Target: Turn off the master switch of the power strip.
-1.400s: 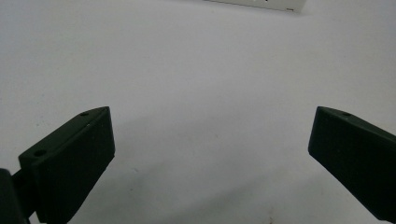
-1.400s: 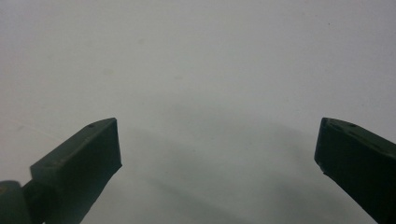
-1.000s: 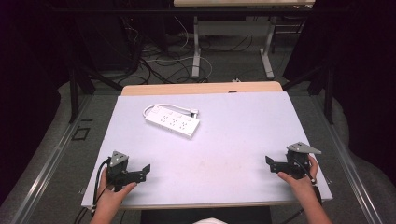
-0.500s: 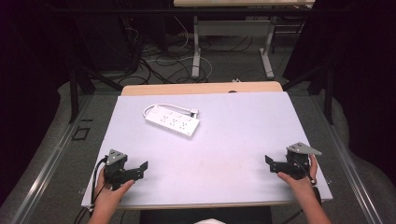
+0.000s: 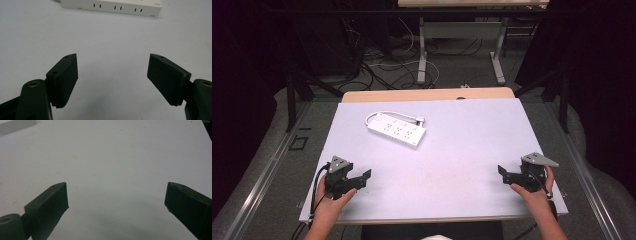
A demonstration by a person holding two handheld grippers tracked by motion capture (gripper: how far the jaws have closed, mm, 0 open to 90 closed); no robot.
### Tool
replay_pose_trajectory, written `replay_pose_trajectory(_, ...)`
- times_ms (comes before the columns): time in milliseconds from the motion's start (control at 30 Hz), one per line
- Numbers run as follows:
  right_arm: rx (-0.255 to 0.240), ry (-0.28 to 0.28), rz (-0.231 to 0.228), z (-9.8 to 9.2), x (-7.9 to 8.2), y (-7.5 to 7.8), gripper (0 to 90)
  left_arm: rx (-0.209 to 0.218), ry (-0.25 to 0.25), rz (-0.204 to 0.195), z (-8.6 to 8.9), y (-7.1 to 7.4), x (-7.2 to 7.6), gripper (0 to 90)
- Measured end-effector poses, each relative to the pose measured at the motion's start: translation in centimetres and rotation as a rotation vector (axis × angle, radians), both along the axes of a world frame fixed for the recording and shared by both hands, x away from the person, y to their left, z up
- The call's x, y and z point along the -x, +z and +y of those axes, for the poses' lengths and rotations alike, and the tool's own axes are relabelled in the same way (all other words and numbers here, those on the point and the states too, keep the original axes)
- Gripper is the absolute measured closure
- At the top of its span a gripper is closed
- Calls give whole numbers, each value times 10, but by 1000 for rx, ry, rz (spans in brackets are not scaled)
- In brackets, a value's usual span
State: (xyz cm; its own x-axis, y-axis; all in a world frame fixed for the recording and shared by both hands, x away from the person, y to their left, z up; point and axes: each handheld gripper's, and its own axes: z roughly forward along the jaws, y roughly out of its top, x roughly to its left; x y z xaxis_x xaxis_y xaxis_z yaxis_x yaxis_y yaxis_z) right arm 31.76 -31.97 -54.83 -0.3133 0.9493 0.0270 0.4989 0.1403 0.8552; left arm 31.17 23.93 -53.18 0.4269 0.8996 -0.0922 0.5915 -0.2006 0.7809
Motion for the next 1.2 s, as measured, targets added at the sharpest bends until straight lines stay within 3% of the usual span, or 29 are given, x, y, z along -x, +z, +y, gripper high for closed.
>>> replay_pose_trajectory(333,-2,2,7,1,0,1,48,-12,-34,-35,-4,16,-14,298)
replay_pose_trajectory(600,-1,2,13,1,1,1,53,40,-17,-20,-7,29,-27,311)
replay_pose_trajectory(833,5,4,6,1,0,0,53,45,-22,9,-10,41,-38,372)
replay_pose_trajectory(967,-2,5,9,1,0,0,54,76,-8,17,-14,47,-45,397)
replay_pose_trajectory(1200,3,7,6,1,0,0,55,92,-7,37,-18,60,-57,467)
